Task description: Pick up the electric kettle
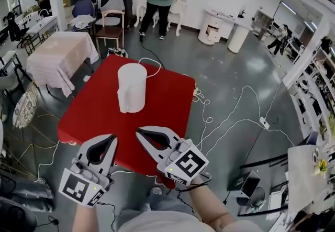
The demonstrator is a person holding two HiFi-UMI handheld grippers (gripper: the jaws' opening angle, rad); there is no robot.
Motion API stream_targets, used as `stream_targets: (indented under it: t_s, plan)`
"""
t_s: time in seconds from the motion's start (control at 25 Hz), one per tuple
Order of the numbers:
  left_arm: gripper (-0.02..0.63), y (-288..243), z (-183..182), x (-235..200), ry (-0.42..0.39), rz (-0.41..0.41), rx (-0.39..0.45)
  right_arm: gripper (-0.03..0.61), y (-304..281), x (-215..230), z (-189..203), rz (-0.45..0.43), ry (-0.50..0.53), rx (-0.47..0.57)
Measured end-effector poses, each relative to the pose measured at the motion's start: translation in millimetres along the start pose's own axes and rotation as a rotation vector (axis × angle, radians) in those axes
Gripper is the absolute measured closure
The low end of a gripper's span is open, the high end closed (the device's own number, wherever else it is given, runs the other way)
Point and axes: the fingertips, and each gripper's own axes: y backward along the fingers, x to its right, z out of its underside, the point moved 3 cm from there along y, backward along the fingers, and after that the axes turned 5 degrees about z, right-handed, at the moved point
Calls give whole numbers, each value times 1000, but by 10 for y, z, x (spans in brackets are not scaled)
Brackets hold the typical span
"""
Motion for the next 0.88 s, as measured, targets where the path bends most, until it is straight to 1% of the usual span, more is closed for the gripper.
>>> stream_targets:
  t_s: [0.12,0.24,0.44,0.56,0.64,0.88]
  plan:
    - [604,-144,20,-33,0,-51,5,571,-40,184,80,-47,-8,-8]
    - [604,-206,57,-53,-5,-100,6,571,-98,312,197,-75,-19,-18]
    - [604,-247,115,-116,-14,-140,-29,569,-270,458,392,-105,-50,-36]
    - [604,-259,148,-176,-20,-156,-36,566,-411,556,538,-109,-67,-54]
    - [604,-260,169,-249,-27,-167,-43,549,-530,608,648,-109,-72,-74]
    - [604,-291,215,-601,-25,-199,-53,523,-908,771,941,-105,-75,-133]
